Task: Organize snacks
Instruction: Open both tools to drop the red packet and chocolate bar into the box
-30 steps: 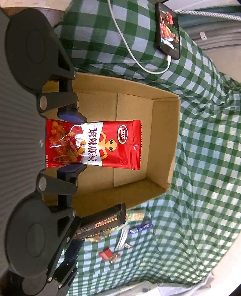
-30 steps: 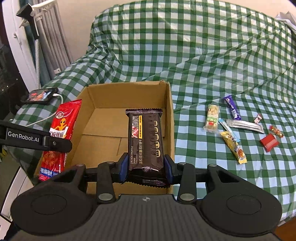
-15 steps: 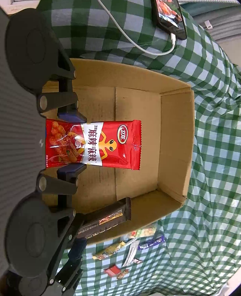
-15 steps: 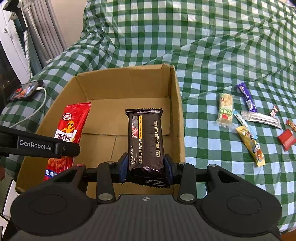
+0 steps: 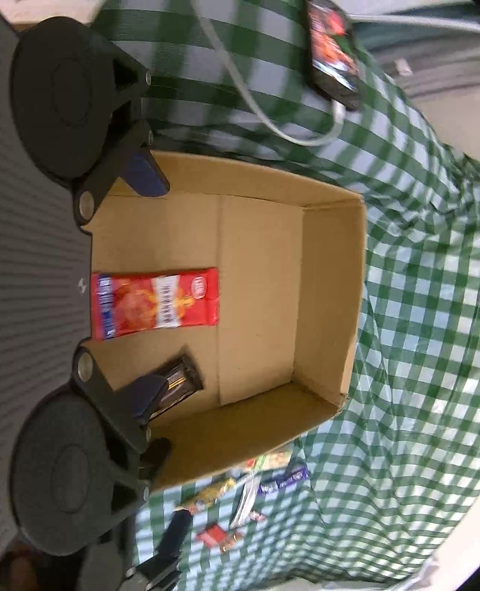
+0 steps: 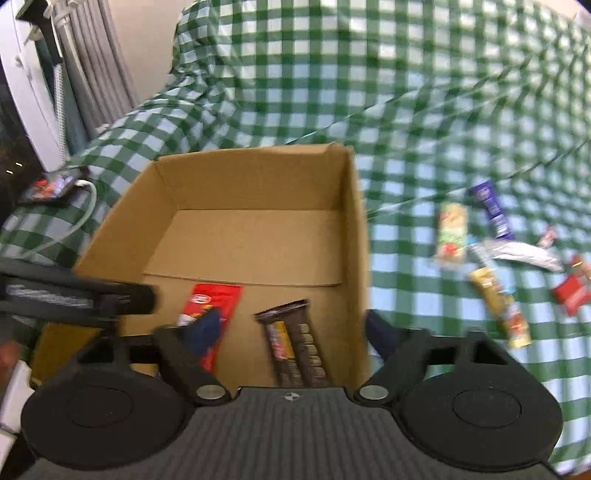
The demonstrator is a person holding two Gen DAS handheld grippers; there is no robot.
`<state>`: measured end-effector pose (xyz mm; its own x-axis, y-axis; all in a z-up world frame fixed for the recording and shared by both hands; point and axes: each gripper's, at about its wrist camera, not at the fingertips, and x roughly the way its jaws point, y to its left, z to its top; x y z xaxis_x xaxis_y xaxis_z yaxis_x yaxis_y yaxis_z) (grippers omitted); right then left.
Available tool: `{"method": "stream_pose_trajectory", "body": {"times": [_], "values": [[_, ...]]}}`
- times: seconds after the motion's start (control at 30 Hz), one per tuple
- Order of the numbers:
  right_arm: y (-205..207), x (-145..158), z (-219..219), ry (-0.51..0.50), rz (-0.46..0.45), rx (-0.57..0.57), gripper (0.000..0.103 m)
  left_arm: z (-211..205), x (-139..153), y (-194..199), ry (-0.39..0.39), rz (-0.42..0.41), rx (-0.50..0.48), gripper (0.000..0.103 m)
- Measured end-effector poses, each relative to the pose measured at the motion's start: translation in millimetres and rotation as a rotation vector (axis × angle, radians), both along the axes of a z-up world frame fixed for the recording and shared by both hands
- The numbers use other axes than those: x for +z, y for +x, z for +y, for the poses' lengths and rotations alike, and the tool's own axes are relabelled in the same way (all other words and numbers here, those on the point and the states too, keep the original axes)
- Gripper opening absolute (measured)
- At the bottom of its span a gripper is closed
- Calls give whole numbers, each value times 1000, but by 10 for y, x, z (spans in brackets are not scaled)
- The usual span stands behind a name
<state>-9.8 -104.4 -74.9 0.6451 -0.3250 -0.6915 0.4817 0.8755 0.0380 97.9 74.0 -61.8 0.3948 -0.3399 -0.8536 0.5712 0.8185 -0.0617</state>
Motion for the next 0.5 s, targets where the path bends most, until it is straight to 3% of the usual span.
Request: {"method": "stream_pose_trajectory", "body": {"times": [0.1, 0.3, 0.4, 0.5], "values": [[-122, 23, 41, -77, 5, -22, 96, 177, 30, -149, -11, 25, -2, 103], [-231, -134, -112, -2, 97, -79, 96, 286, 37, -469, 16, 78, -91, 103], [-193, -173, -128, 29, 112, -94, 96, 222, -62, -622, 109, 88, -189, 103], [-149, -211, -118, 55, 114, -93, 96, 161, -219, -700, 223, 35, -212, 103]]}}
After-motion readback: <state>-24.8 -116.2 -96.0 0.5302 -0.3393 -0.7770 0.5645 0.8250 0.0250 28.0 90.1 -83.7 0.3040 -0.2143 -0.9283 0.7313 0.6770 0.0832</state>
